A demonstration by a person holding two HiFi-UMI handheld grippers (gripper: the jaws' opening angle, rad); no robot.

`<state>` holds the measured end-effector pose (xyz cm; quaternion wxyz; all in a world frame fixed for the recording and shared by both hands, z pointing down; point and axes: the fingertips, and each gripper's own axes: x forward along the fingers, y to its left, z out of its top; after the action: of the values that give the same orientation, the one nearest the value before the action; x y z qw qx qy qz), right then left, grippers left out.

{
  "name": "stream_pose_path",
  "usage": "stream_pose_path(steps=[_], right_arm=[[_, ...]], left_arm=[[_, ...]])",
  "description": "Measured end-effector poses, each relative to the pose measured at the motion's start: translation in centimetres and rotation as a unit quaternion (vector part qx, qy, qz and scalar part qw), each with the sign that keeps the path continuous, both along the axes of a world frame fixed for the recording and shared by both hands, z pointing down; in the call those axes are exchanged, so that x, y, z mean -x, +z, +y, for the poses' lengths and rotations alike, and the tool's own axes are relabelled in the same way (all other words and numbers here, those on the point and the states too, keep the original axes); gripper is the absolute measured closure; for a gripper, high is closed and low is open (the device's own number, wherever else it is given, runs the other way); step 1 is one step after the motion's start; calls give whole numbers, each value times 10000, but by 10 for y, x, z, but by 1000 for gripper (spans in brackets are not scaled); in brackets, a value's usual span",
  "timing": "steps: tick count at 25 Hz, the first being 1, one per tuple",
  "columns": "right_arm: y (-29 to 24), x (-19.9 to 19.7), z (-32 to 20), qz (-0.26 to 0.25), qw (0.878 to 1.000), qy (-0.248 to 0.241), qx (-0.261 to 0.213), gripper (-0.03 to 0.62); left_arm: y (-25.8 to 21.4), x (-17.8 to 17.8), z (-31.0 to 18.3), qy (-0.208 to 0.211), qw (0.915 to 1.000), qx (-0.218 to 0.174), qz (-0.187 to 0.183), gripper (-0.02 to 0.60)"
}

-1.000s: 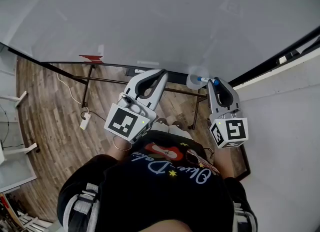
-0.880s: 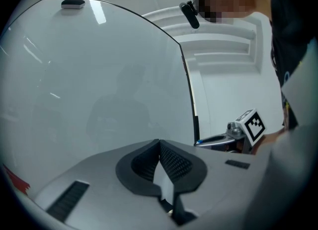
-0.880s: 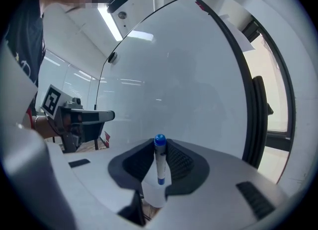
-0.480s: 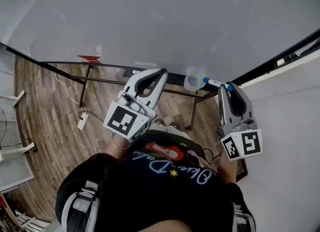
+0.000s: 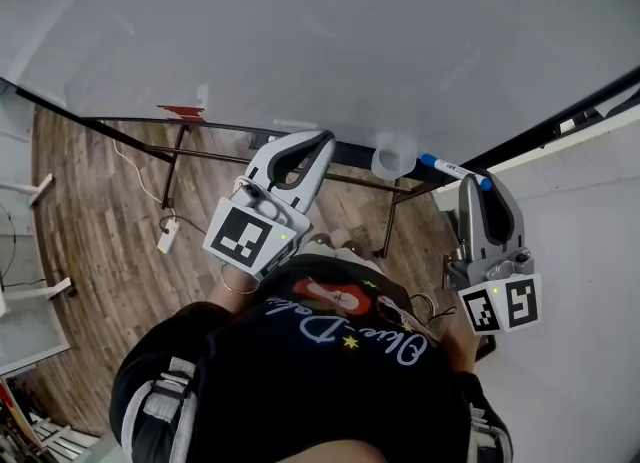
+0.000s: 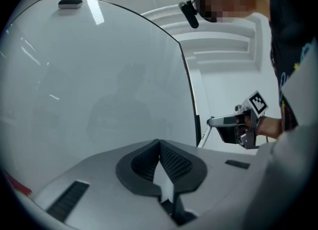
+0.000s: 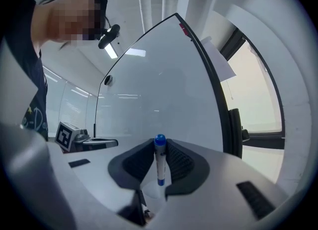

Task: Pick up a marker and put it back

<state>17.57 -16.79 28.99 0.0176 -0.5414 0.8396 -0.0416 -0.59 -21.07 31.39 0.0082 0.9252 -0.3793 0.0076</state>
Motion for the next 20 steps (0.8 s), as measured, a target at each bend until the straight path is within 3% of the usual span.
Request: stream_pose_path(steps=[20], right_arm=[[-6,4,8,-7,10000,-41,-85,522]], left_arm=[[-1,1,7,20,10000,8,13,578]])
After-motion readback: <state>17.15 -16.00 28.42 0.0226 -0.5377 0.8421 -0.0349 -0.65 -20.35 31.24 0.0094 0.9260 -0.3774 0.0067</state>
